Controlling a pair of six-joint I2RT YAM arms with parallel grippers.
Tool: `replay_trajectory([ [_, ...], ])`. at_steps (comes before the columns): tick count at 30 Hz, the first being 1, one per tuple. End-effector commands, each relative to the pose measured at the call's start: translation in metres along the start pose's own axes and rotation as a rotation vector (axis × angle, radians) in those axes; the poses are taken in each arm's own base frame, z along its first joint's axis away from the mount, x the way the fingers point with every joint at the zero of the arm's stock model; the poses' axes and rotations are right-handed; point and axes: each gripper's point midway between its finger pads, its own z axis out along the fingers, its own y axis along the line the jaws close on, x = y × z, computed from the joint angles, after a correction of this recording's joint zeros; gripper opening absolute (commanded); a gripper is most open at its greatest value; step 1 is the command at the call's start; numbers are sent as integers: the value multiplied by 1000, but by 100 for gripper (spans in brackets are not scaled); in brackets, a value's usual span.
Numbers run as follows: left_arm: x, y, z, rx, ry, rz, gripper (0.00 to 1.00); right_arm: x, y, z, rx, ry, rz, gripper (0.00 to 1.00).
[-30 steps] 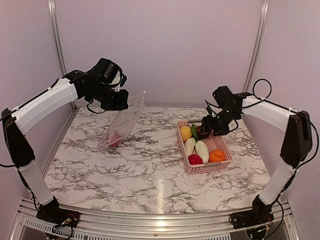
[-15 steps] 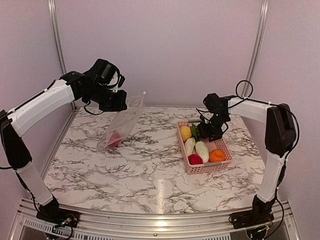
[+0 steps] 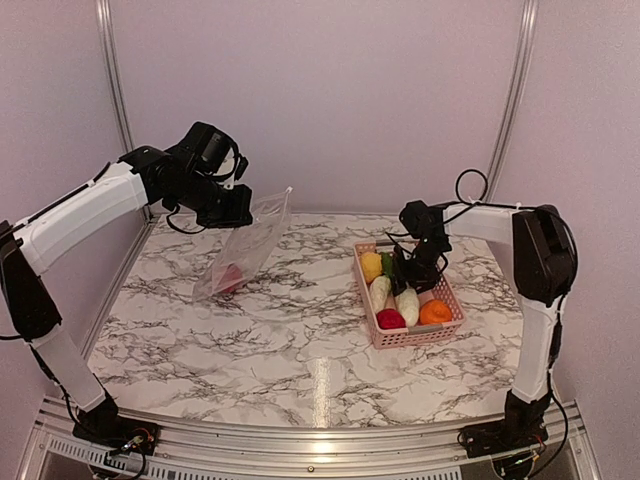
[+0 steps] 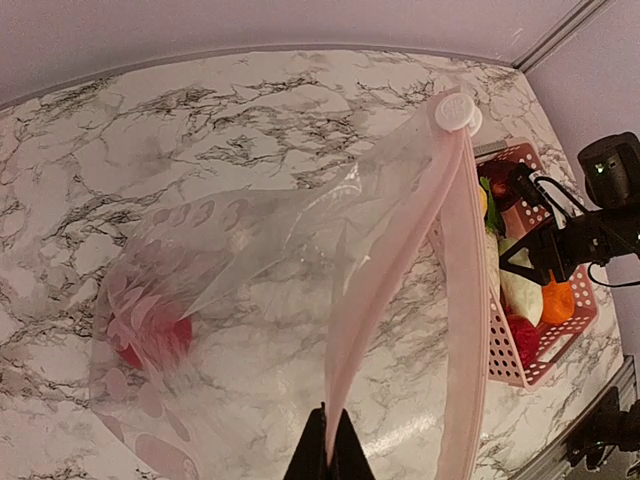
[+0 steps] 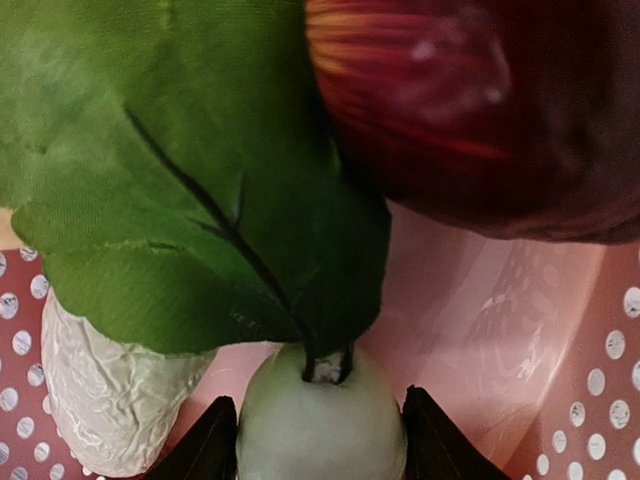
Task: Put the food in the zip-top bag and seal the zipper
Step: Pick up the fake vegetable from the bin.
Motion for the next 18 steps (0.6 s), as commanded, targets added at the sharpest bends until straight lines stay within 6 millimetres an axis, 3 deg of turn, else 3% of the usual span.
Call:
replay_trajectory([
  [1, -2, -2, -9, 12, -14, -8, 0, -15, 0, 0, -16, -23, -3, 48],
  [5, -3, -8, -7, 38, -4, -11, 0, -24, 4, -31, -18, -88, 1, 39],
  [8, -4, -11, -3, 47, 2, -15, 0, -33, 10, -69, -27, -165, -2, 36],
  [12, -6, -15, 3, 63, 10, -23, 0, -50, 38, -132, -155, -330, -48, 33],
  [18, -12, -26, 14, 108, 10, -65, 0, -77, 86, -230, -331, -610, -119, 19],
])
